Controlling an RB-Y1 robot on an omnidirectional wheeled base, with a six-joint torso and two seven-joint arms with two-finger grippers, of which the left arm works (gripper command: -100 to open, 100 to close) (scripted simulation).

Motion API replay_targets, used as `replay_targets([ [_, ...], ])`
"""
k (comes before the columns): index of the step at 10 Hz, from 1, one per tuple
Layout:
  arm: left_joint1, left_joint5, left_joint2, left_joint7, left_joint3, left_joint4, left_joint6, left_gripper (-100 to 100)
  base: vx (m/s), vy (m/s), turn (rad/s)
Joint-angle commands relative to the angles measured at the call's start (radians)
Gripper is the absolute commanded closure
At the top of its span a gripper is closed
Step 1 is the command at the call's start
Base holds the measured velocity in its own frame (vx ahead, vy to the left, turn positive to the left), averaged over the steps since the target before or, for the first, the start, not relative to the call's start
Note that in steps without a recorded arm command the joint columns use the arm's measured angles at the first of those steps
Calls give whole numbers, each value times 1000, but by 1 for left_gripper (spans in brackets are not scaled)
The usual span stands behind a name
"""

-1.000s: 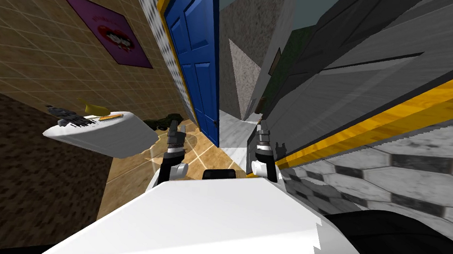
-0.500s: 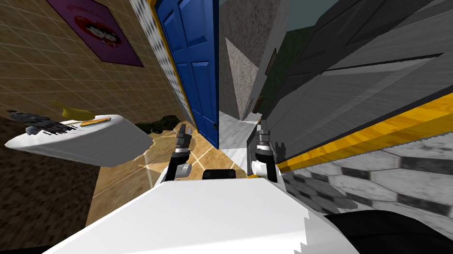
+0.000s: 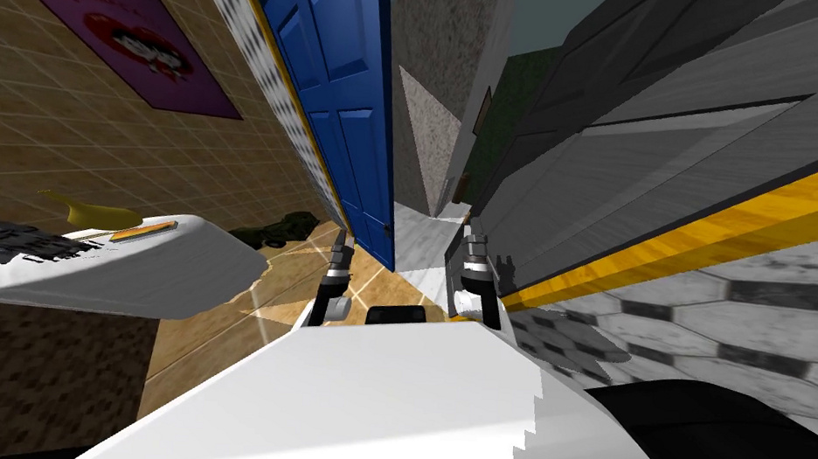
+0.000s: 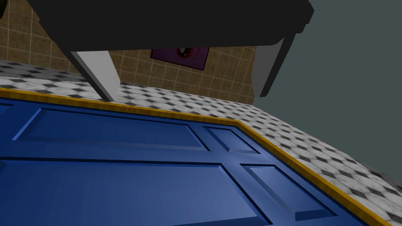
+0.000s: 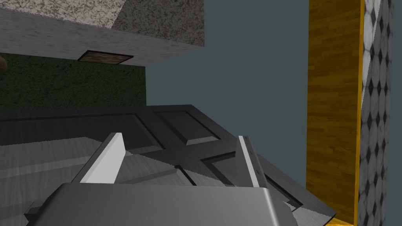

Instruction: Push the door open

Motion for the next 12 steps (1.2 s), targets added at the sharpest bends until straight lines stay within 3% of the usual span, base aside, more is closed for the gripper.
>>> replay_targets([
  [1,-18,0,7,8,-14,50,-11,-100,76,97,-136],
  [3,-36,-1,13,17,-34,113,-23,-100,97,94,-111],
  [4,-36,-1,13,17,-34,120,-23,-100,49,79,-38],
  [12,-108,-5,30,53,-114,378,-72,-100,64,103,-116],
])
